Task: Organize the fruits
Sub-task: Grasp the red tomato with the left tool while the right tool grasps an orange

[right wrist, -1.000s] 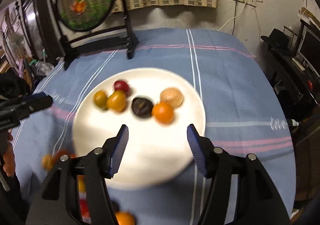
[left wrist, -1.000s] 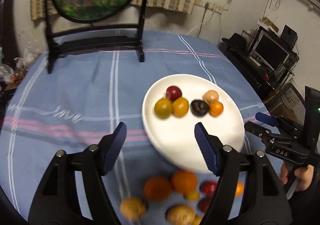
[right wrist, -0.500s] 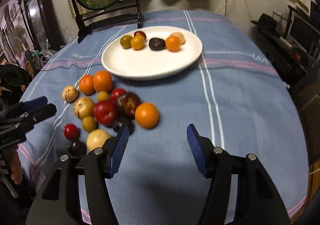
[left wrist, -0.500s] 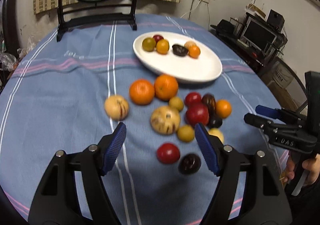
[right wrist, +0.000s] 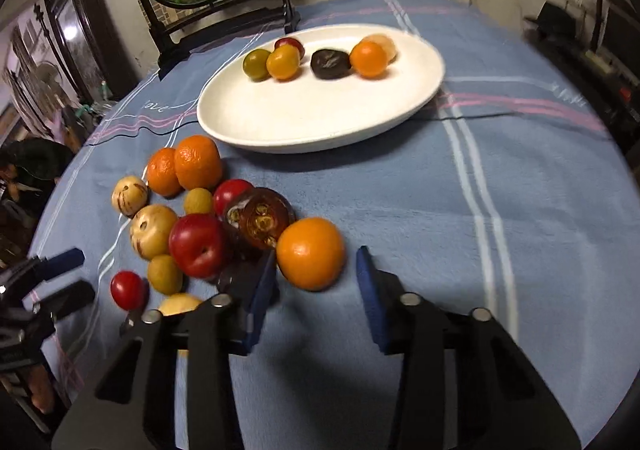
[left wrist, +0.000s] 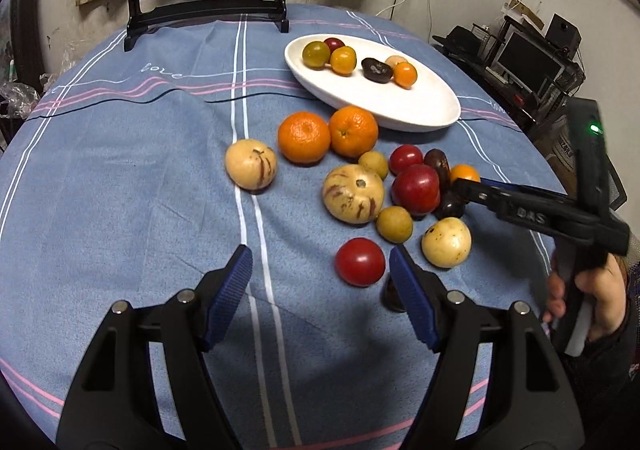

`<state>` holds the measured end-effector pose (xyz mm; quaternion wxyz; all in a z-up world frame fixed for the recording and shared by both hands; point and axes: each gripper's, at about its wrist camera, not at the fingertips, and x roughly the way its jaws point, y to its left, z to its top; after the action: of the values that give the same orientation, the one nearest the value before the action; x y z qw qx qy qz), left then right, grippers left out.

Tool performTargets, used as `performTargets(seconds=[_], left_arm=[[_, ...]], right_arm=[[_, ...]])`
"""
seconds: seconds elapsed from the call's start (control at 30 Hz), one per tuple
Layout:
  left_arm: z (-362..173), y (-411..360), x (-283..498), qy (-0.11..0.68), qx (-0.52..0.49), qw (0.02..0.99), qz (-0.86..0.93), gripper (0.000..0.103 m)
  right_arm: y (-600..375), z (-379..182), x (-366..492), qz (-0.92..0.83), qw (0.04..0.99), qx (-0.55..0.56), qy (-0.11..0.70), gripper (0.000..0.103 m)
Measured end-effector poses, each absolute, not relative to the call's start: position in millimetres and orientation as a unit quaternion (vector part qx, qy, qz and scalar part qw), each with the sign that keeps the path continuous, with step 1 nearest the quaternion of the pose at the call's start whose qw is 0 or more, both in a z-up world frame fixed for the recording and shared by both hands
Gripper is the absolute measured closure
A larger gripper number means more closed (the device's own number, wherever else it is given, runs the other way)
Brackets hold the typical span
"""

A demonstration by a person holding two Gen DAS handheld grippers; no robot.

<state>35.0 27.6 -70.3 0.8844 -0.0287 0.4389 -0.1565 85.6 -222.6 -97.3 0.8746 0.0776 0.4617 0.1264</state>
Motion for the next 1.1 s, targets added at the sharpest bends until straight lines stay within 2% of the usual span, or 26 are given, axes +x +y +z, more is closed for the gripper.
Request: performTargets(seconds=[0.3, 0.33, 0.43, 0.57, 0.63, 0.7, 0.73, 0.8, 0.87, 1.1], left_arm=[[-85, 10, 41, 0.463, -0.018, 0.869, -0.176, 0.032], [-85, 7, 43, 0.463, -0.021, 0.868, -0.179, 0.034], [-85, 4, 48, 0.465, -0.036, 0.863, -0.191, 0.057], [-90, 6, 56, 0.473, -0.06, 0.855, -0.202, 0.058], [-93, 11, 58, 0.476, -0.069, 0.853, -0.202, 0.053], [-97, 19, 58, 0.477, -0.086, 0.85, -0.205, 0.053], [-99, 25, 59, 0.477, -0.101, 0.847, -0.214, 0.058], [-100, 27, 58, 0.475, -0.1, 0.846, -0.22, 0.061], [-100, 25, 56, 0.475, -0.103, 0.842, -0.234, 0.073], [-87, 17, 45, 0.462, -0.084, 0.854, -0.225, 0.074]], right_arm=[[-237, -69, 45, 0.114, 0.887, 0.094, 0.437, 0.067], [-240, -68, 41, 0.115, 0.887, 0.098, 0.436, 0.067], [-243, -66, 33, 0.115, 0.887, 0.103, 0.436, 0.067], [-243, -65, 30, 0.123, 0.885, 0.113, 0.435, 0.067], [-242, -65, 30, 0.126, 0.884, 0.113, 0.435, 0.067], [-241, -65, 29, 0.129, 0.883, 0.115, 0.436, 0.067], [-240, -64, 28, 0.129, 0.883, 0.116, 0.437, 0.066], [-238, -64, 28, 0.131, 0.882, 0.115, 0.438, 0.066], [-237, -64, 27, 0.132, 0.881, 0.115, 0.439, 0.067], [-227, -55, 22, 0.134, 0.886, 0.105, 0.43, 0.067]])
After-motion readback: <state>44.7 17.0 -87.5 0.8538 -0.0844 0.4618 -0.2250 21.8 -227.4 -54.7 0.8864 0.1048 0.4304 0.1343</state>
